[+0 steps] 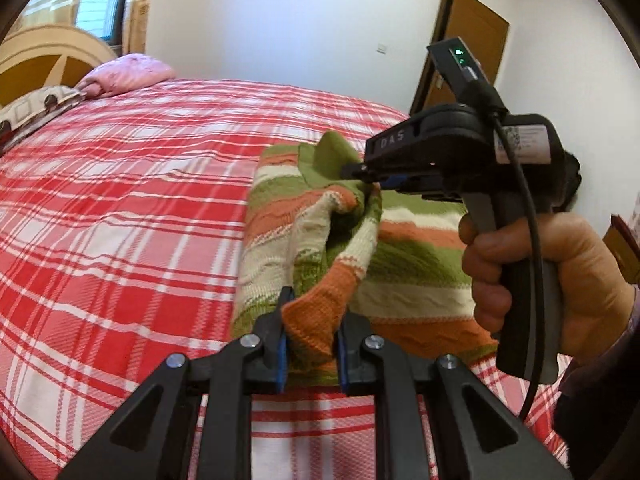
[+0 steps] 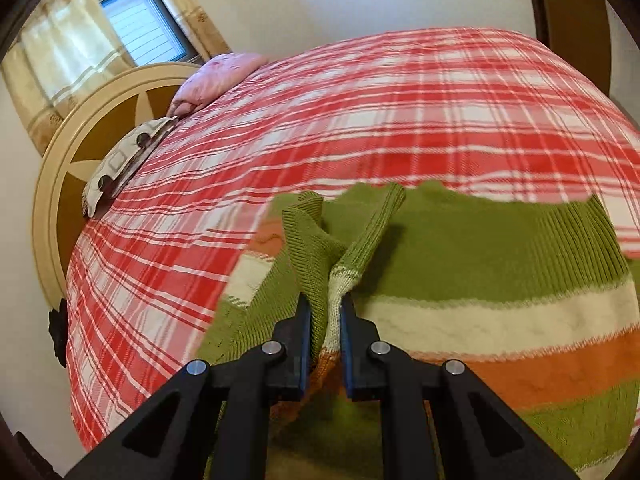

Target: Fold small clothes

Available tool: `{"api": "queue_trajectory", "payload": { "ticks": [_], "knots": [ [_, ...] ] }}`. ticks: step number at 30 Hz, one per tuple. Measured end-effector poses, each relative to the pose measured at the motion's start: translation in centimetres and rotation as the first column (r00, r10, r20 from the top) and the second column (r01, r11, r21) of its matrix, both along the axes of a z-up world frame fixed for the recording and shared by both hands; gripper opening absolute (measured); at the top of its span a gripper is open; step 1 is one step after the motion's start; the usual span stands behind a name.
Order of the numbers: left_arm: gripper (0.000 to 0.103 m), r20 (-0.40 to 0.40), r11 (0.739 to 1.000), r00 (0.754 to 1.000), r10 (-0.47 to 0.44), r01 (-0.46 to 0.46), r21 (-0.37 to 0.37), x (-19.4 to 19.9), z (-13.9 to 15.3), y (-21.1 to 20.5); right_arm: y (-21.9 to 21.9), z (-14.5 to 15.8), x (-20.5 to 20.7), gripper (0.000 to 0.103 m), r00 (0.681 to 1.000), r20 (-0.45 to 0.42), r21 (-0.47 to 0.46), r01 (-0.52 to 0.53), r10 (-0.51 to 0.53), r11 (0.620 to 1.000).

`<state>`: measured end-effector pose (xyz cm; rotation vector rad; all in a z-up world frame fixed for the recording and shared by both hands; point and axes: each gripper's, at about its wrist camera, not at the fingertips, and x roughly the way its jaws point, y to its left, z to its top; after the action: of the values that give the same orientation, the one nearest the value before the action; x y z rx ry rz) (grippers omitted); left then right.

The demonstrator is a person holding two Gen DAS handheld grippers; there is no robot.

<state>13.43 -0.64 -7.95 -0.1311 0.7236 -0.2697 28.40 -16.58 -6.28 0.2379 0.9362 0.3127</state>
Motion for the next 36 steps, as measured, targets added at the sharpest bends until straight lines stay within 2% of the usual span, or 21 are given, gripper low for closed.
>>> {"api": "queue_trajectory", "payload": {
  "ticks": [5, 13, 20, 26, 29, 36],
  "knots": [
    [0.019, -0.069, 0.999, 0.997, -0.017, 0.019, 0.033, 0.5, -1.0, -1.6, -1.2, -1.4, -0.4, 0.012, 1.000, -0.010, -0.006, 0.021, -0.021, 1.000],
    [0.019, -0.104, 0.997, 0.994, -0.014, 0.022, 0.076, 0.7, -1.4, -2.7, -1.2, -2.5, -0.3, 0.012, 1.000, -0.007, -0.036, 0.022, -0.022, 0.999],
    [0.018, -0.108, 0.996, 0.994, -0.008, 0.017, 0.089, 0.9, -1.2, -3.2, -2.0, -0.7, -0.8, 0.012, 0.999, 0.036, -0.036, 0.019, -0.018, 0.999],
    [0.018, -0.049, 0.993, 0.999, -0.023, 0.028, 0.118, -0.2, -0.2, -5.1, -4.3, -0.1, -1.8, 0.012, 0.998, 0.059, -0.042, 0.027, -0.024, 0.999],
    [0.018, -0.025, 0.989, 0.998, -0.056, 0.059, 0.137, -0.7, 0.1, -6.7, -5.5, 0.0, -2.2, 0.012, 0.996, 0.080, -0.075, 0.042, -0.036, 0.996],
    [0.018, -0.031, 0.987, 0.994, -0.108, 0.111, 0.114, -0.6, 0.2, -9.1, -8.4, 0.6, -2.8, 0.012, 0.993, 0.102, -0.092, 0.064, -0.054, 0.994]
  ]
}}
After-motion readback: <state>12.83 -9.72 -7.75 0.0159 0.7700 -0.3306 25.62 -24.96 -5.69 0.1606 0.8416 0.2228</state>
